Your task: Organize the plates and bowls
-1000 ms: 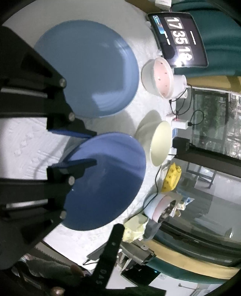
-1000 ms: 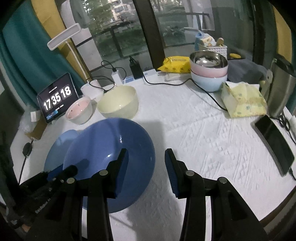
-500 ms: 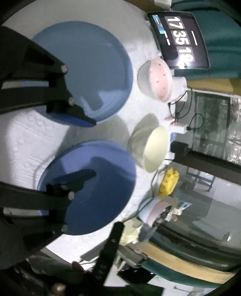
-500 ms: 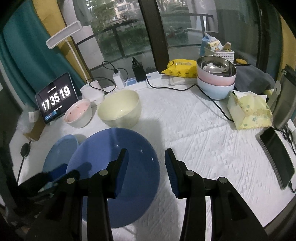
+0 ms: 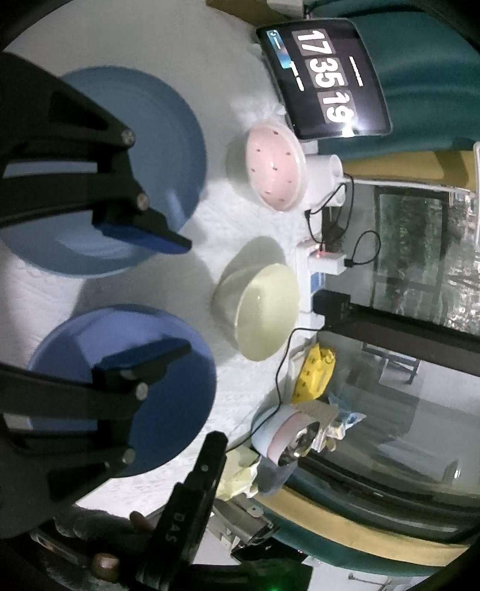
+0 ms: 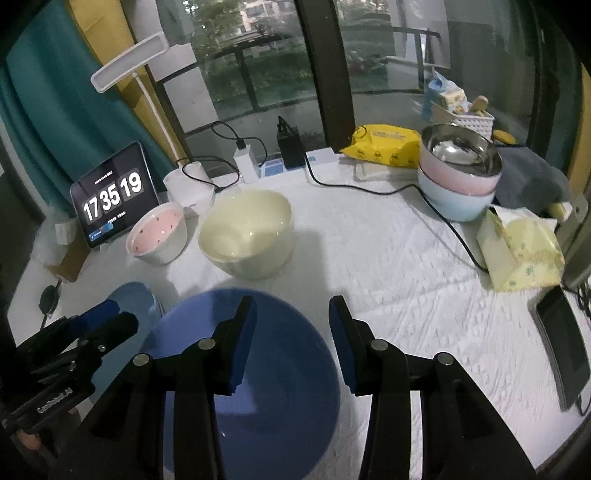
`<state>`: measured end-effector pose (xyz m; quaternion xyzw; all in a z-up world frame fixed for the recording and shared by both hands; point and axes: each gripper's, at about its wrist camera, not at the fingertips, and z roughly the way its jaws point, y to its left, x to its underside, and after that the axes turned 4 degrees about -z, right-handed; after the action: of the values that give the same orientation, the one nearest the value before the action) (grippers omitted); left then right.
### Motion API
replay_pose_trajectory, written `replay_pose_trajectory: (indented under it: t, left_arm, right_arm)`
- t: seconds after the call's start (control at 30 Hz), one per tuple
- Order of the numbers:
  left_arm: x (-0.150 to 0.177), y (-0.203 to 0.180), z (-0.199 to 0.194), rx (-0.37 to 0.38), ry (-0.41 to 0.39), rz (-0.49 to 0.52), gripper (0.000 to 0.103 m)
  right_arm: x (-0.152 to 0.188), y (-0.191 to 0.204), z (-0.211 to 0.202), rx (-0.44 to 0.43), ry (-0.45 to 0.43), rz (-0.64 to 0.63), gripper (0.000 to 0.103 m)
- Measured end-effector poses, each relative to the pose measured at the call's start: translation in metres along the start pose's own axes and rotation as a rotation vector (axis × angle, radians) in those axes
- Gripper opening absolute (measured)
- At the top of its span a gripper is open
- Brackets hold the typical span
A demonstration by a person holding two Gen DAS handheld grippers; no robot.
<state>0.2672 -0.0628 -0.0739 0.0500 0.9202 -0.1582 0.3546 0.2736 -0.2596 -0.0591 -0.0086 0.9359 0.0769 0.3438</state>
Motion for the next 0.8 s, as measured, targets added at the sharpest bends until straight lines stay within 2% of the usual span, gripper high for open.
replay_pose_trajectory:
  t: [0.8]
  left_arm:
    - [-0.055,0.015,0.066,0.012,0.053,-0.042,0.049]
  right_arm:
    - [-0.059,-0.005,0.072,-0.029,0.114,0.010,0.043]
